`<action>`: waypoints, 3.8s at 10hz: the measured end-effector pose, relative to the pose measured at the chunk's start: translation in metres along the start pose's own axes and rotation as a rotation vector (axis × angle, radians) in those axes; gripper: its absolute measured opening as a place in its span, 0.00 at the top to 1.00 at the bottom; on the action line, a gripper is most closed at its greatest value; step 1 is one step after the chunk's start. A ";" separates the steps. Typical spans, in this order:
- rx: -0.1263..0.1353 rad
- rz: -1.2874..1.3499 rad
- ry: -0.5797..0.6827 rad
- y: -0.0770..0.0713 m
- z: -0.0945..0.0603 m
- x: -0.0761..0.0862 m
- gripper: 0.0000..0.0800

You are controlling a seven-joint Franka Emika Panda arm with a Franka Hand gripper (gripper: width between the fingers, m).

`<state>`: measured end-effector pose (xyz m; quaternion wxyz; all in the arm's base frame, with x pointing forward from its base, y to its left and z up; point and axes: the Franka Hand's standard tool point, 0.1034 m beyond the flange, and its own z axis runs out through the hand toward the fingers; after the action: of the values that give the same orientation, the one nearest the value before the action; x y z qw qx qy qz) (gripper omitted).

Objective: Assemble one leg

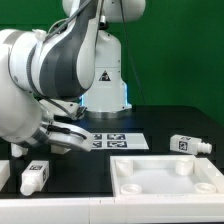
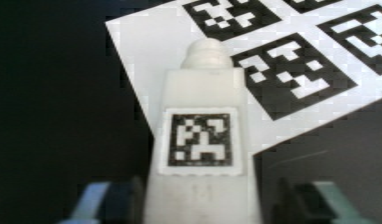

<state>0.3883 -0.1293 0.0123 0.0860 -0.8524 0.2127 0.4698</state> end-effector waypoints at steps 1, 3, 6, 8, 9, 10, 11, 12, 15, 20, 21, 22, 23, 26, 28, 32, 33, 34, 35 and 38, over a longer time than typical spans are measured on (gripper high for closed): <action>0.000 0.000 0.000 0.000 0.000 0.000 0.64; -0.004 -0.007 0.005 -0.004 -0.002 -0.001 0.64; -0.018 -0.101 0.093 -0.055 -0.038 -0.039 0.64; -0.032 -0.195 0.259 -0.088 -0.072 -0.058 0.64; -0.026 -0.198 0.345 -0.088 -0.072 -0.054 0.64; -0.019 -0.201 0.406 -0.087 -0.070 -0.055 0.64; -0.015 -0.205 0.471 -0.088 -0.072 -0.053 0.64; -0.012 -0.207 0.521 -0.092 -0.076 -0.055 0.64; -0.021 -0.324 0.765 -0.176 -0.132 -0.092 0.64; -0.015 -0.365 1.081 -0.186 -0.149 -0.085 0.64; -0.028 -0.398 1.171 -0.199 -0.158 -0.085 0.64; 0.007 -0.375 1.213 -0.221 -0.170 -0.088 0.64; 0.053 -0.365 1.291 -0.252 -0.179 -0.093 0.64; 0.084 -0.391 1.477 -0.262 -0.177 -0.093 0.64; 0.077 -0.393 1.463 -0.262 -0.173 -0.092 0.64; -0.078 -0.559 1.484 -0.299 -0.180 -0.064 0.64; -0.075 -0.556 1.484 -0.298 -0.179 -0.064 0.64; -0.076 -0.555 1.483 -0.298 -0.179 -0.064 0.64; -0.076 -0.555 1.482 -0.298 -0.179 -0.063 0.64; -0.075 -0.564 1.511 -0.305 -0.168 -0.056 0.64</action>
Offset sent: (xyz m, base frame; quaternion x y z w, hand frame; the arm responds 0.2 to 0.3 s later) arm 0.0074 0.0302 0.0300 -0.0307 0.0104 -0.0296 0.9990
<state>0.6255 0.1014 0.1346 0.0055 -0.9637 -0.0258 -0.2658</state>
